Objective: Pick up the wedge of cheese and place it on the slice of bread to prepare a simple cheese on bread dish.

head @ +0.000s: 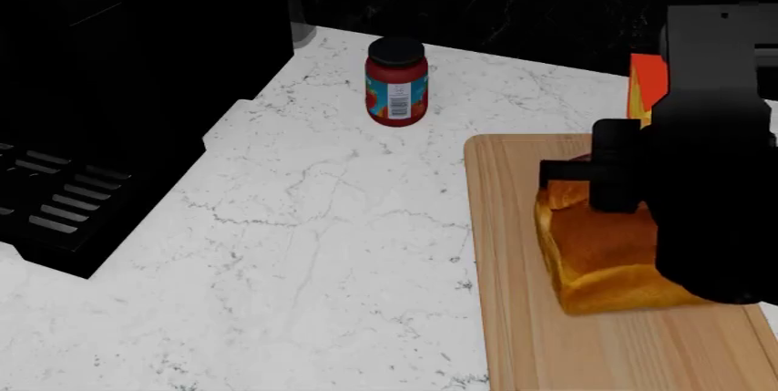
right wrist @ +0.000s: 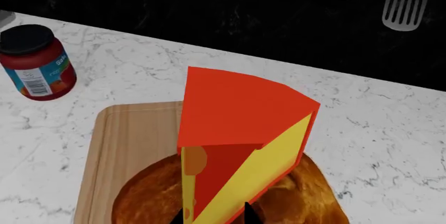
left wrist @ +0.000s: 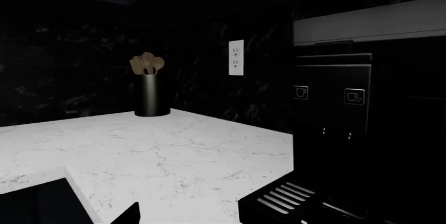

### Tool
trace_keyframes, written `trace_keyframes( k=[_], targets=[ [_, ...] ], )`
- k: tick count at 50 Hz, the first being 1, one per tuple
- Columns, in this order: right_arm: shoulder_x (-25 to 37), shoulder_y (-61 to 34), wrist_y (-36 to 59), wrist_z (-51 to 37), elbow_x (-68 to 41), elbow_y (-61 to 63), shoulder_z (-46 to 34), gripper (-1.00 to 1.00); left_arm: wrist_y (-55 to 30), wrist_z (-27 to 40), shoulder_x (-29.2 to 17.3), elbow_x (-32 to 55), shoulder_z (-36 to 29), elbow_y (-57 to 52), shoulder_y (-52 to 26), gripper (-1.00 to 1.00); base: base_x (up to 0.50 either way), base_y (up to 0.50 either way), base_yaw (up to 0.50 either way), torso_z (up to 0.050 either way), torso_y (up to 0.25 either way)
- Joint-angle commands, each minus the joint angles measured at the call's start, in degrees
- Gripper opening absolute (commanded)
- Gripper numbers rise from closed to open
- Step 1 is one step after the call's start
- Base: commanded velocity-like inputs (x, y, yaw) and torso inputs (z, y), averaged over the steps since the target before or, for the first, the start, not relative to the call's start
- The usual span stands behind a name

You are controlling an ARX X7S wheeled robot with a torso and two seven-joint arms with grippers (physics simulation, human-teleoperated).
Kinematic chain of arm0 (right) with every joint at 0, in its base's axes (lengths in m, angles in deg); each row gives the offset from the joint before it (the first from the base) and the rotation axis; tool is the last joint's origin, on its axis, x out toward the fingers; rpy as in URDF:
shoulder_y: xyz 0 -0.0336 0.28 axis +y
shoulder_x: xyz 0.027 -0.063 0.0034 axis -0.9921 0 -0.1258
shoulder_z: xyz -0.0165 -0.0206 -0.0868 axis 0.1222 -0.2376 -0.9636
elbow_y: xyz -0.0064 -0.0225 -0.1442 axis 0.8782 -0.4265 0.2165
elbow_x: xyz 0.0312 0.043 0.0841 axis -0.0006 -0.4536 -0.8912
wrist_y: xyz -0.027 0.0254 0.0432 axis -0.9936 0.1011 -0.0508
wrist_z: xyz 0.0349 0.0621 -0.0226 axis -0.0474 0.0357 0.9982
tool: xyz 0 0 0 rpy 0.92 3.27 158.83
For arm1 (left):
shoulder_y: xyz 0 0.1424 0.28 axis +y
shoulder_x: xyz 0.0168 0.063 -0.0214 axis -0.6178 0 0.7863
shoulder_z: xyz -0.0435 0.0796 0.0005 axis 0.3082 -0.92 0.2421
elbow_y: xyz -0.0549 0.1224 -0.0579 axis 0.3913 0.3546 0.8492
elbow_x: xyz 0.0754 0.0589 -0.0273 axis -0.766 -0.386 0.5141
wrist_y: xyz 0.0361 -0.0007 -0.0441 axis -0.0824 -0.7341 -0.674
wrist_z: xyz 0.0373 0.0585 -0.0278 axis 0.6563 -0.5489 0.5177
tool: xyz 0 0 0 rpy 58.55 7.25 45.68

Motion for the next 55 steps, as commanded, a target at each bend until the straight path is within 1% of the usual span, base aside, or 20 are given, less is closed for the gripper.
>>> trace_keyframes(
  k=[1, 40, 41, 47, 52, 53, 55],
  targets=[
    [0.08, 0.17, -0.37, 0.77, 1.20, -0.73, -1.04, -1.00, 0.17, 0.23, -0.12, 0.09, -0.07, 0.03, 0.06, 1.00, 0.00, 0.00, 0.00, 0.000, 0.000],
    [0.74, 4.39, -4.12, 3.97, 3.23, -2.04, -4.07, -1.00, -0.53, 1.11, -0.67, 0.79, -0.25, -0.44, 0.13, 1.00, 0.00, 0.00, 0.00, 0.000, 0.000],
    [0.78, 4.24, -3.84, 3.76, 2.99, -2.11, -3.94, 1.00, -0.50, 1.14, -0.70, 0.73, -0.30, -0.39, 0.14, 1.00, 0.00, 0.00, 0.00, 0.000, 0.000],
    [1.48, 3.54, -2.38, 1.74, 1.55, 0.20, -2.97, 1.00, -0.82, 1.40, -0.80, 0.79, -0.36, -0.55, 0.10, 1.00, 0.00, 0.00, 0.00, 0.000, 0.000],
    [1.99, 1.71, -0.46, -1.65, -0.53, 3.01, -1.19, 1.00, -1.25, 1.76, -0.78, 0.80, -0.35, -0.87, 0.07, 1.00, 0.00, 0.00, 0.00, 0.000, 0.000],
    [2.97, -2.43, 5.77, -10.24, -8.85, 9.47, 3.58, 1.00, -1.80, 1.63, -0.90, 1.28, -0.26, -1.35, 0.08, 1.00, 0.00, 0.00, 0.00, 0.000, 0.000],
    [2.79, -2.95, 8.02, -16.89, -13.23, 10.85, 5.50, 1.00, -1.77, 1.58, -0.95, 1.36, -0.26, -1.31, 0.10, 1.00, 0.00, 0.00, 0.00, 0.000, 0.000]
  ],
)
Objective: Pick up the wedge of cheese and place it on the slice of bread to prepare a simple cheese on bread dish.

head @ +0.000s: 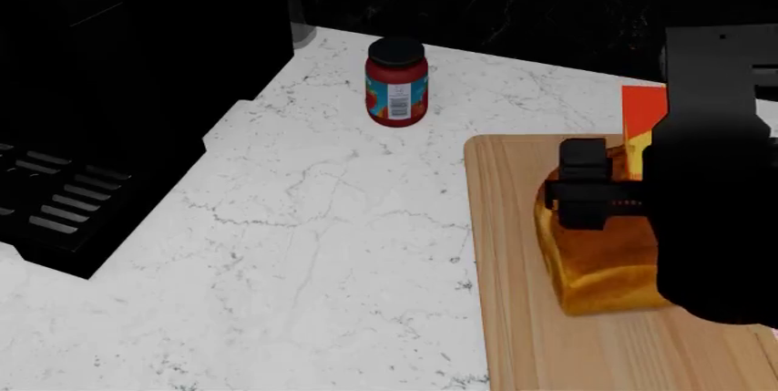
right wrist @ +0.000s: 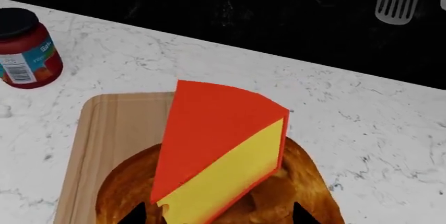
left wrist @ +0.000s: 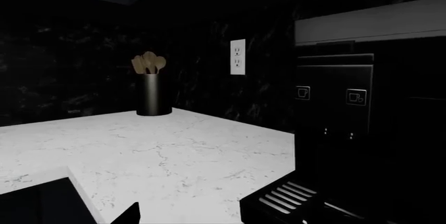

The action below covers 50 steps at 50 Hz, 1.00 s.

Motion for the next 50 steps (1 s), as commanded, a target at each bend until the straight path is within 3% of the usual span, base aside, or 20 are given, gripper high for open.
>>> trace_keyframes(
  k=[1, 11, 19, 21, 25, 31, 35, 41, 43, 45, 47, 50],
  targets=[
    [1.36, -5.24, 9.68, -17.63, -14.34, 9.55, 7.51, 1.00, -0.68, 0.20, -0.19, 0.54, 0.09, -0.61, 0.05, 1.00, 0.00, 0.00, 0.00, 0.000, 0.000],
    [4.98, -7.90, 10.41, -35.27, -35.11, 14.74, 9.13, 1.00, -0.98, 0.44, -0.35, 0.83, 0.17, -1.11, 0.21, 1.00, 0.00, 0.00, 0.00, 0.000, 0.000],
    [10.45, -12.88, 2.33, -42.30, -46.70, 23.84, 4.17, 1.00, -1.00, 0.50, -0.45, 1.05, 0.21, -1.23, 0.34, 1.00, 0.00, 0.00, 0.00, 0.000, 0.000],
    [10.06, -10.60, 0.03, -38.99, -44.65, 30.08, 9.23, 1.00, -0.98, 0.49, -0.51, 1.05, 0.14, -1.21, 0.36, 1.00, 0.00, 0.00, 0.00, 0.000, 0.000],
    [11.22, -5.46, -2.50, -41.07, -45.56, 40.67, 11.04, 1.00, -0.99, 0.53, -0.54, 1.12, 0.05, -1.16, 0.32, 1.00, 0.00, 0.00, 0.00, 0.000, 0.000],
    [17.09, 0.89, -14.46, -42.51, -44.33, 56.29, 9.46, 1.00, -1.29, 0.71, -0.65, 1.11, -0.27, -0.95, 0.04, 1.00, 0.00, 0.00, 0.00, 0.000, 0.000],
    [17.12, 5.73, -15.99, -41.42, -39.78, 62.95, 10.14, 1.00, -1.10, 0.60, -0.77, 1.03, -0.54, -0.34, -0.15, 1.00, 0.00, 0.00, 0.00, 0.000, 0.000],
    [9.45, 14.57, -11.08, -34.81, -30.00, 67.68, 14.26, 1.00, -1.10, 0.45, -0.97, 1.15, -0.81, -0.05, -0.27, 1.00, 0.00, 0.00, 0.00, 0.000, 0.000],
    [-2.48, 16.94, 4.26, -37.75, -36.52, 67.69, 27.74, 1.00, -1.23, 0.49, -0.98, 1.25, -0.80, -0.13, -0.27, 1.00, 0.00, 0.00, 0.00, 0.000, 0.000],
    [-10.42, 21.20, 14.57, -37.44, -38.81, 67.67, 36.70, 1.00, -1.40, 0.59, -1.01, 1.31, -0.80, -0.27, -0.26, 1.00, 0.00, 0.00, 0.00, 0.000, 0.000],
    [-11.64, 20.01, 14.85, -42.52, -41.79, 67.70, 34.30, 1.00, -1.28, 0.69, -0.95, 1.35, -0.65, -0.48, -0.10, 1.00, 0.00, 0.00, 0.00, 0.000, 0.000],
    [-12.90, 19.18, 14.86, -42.65, -40.33, 67.70, 32.60, 1.00, -1.41, 0.77, -0.97, 1.46, -0.62, -0.73, -0.04, 1.00, 0.00, 0.00, 0.00, 0.000, 0.000]
  ],
)
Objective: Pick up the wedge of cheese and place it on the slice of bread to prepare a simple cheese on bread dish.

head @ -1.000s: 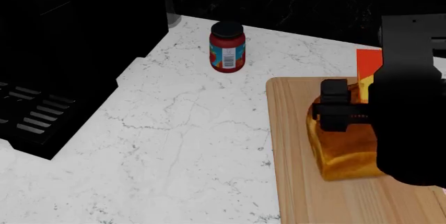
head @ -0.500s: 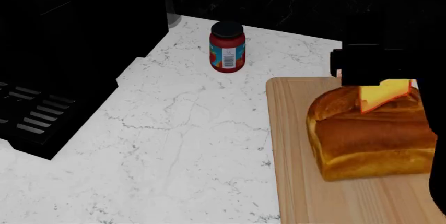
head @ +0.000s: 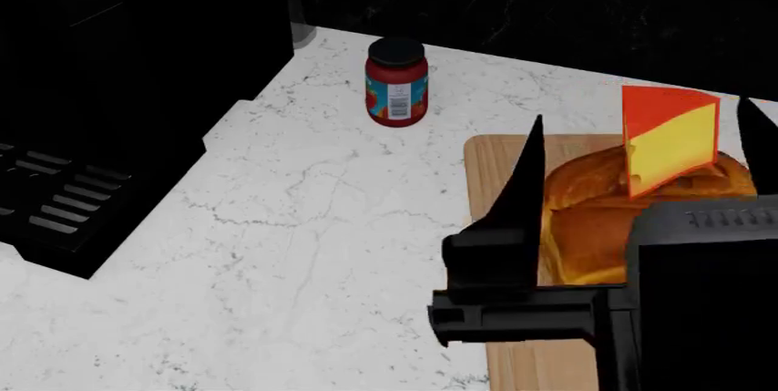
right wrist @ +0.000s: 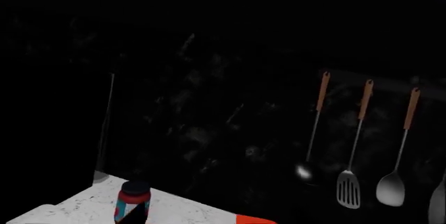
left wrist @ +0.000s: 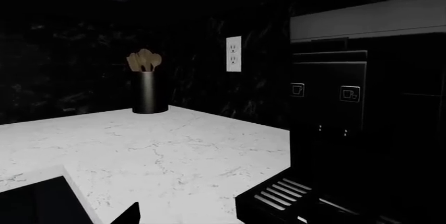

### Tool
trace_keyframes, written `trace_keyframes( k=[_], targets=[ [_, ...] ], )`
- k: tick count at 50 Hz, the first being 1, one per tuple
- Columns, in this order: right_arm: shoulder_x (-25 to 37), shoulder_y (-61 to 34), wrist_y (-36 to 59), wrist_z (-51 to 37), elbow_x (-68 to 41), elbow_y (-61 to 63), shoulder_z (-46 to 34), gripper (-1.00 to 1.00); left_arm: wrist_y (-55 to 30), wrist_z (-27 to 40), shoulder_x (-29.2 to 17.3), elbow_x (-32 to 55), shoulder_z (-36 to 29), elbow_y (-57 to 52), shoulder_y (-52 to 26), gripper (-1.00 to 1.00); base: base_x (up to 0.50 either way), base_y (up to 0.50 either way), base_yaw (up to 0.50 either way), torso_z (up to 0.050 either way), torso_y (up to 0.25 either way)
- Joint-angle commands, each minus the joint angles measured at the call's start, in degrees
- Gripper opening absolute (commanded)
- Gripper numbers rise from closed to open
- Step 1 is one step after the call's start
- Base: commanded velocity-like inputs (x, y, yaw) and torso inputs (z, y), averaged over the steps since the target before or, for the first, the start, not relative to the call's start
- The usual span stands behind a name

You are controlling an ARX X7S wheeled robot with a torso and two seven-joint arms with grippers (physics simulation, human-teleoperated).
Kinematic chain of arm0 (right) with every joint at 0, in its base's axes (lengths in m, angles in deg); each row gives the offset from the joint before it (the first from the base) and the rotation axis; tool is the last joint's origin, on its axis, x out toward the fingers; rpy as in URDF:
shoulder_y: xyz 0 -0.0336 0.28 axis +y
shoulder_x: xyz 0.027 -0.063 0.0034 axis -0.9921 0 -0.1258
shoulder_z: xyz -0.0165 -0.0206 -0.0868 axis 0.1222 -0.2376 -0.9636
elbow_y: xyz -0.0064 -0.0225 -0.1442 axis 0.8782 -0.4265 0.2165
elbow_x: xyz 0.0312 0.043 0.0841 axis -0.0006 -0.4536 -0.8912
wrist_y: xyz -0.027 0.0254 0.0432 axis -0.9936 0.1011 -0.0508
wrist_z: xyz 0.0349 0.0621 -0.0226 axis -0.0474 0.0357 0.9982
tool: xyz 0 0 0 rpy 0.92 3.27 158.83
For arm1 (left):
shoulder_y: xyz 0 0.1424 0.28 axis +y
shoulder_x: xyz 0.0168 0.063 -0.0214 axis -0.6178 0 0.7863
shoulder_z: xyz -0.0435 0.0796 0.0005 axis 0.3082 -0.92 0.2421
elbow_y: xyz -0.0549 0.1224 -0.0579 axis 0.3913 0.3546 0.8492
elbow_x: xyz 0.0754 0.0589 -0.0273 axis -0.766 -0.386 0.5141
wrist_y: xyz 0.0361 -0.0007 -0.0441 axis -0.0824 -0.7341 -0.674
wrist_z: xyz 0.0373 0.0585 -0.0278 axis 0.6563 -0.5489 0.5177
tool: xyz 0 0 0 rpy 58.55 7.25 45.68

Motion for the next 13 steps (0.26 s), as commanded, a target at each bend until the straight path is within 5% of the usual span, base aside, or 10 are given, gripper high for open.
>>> trace_keyframes(
  k=[1, 13],
  targets=[
    [-14.74, 7.33, 12.98, -3.30, -2.46, 6.11, 10.32, 1.00, -0.04, 0.14, -0.09, 0.29, 0.01, -0.24, 0.13, 1.00, 0.00, 0.00, 0.00, 0.000, 0.000],
    [-20.70, 9.60, 12.98, -3.21, -0.08, 6.11, 7.90, 1.00, 0.72, 0.19, -0.03, 0.41, 0.20, -0.15, 0.48, 1.00, 0.00, 0.00, 0.00, 0.000, 0.000]
  ],
)
